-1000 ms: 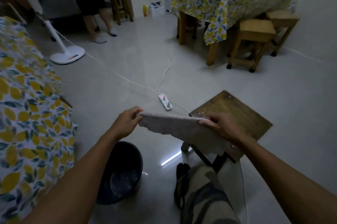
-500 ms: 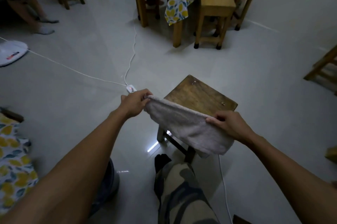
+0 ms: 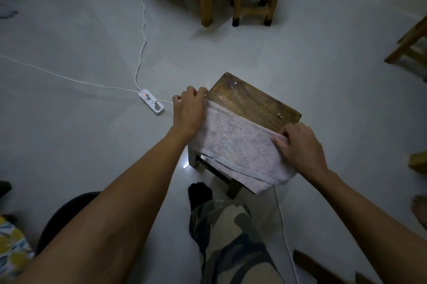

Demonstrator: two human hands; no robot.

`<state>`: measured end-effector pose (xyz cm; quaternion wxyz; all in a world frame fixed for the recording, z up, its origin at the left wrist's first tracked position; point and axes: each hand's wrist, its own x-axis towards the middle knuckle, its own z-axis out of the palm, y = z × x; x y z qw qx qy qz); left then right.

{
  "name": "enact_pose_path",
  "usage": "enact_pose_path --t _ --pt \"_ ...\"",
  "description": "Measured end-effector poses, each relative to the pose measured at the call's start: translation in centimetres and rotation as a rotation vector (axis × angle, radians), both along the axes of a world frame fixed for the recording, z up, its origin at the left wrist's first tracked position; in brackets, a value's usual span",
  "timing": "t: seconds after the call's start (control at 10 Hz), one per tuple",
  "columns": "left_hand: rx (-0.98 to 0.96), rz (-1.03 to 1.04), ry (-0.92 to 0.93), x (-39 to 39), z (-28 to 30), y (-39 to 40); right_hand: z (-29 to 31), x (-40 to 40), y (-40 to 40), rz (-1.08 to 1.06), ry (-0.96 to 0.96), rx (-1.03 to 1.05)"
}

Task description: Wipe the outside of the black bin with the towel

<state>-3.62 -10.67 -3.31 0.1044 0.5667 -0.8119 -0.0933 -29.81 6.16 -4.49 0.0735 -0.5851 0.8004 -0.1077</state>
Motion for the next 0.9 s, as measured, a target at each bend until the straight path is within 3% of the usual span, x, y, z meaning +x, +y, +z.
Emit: enact_pose_path --t 0.1,0.2,0.3,0.7,0.9 --pt "-0.109 -0.114 -0.02 -1.2 -1.7 2.7 -0.7 2.3 0.2 0.085 0.22 -0.115" --pt "-0.056 -0.224 -0.11 -1.8 -2.7 5.1 -0.7 5.6 0.0 0.214 0.163 -0.108" --pt "0.024 -0.204 -0.133 -1.4 -3.5 6.4 -1.3 7.9 0.0 0.213 0.036 0.149" --pt "0.119 -0.184 -0.184 -0.9 -3.5 7.7 -0.6 8.9 -0.4 0.211 0.095 0.227" --pt "0.074 -0.019 -0.184 4.0 0.8 11.3 2.9 12.5 -0.3 0.412 0.123 0.204"
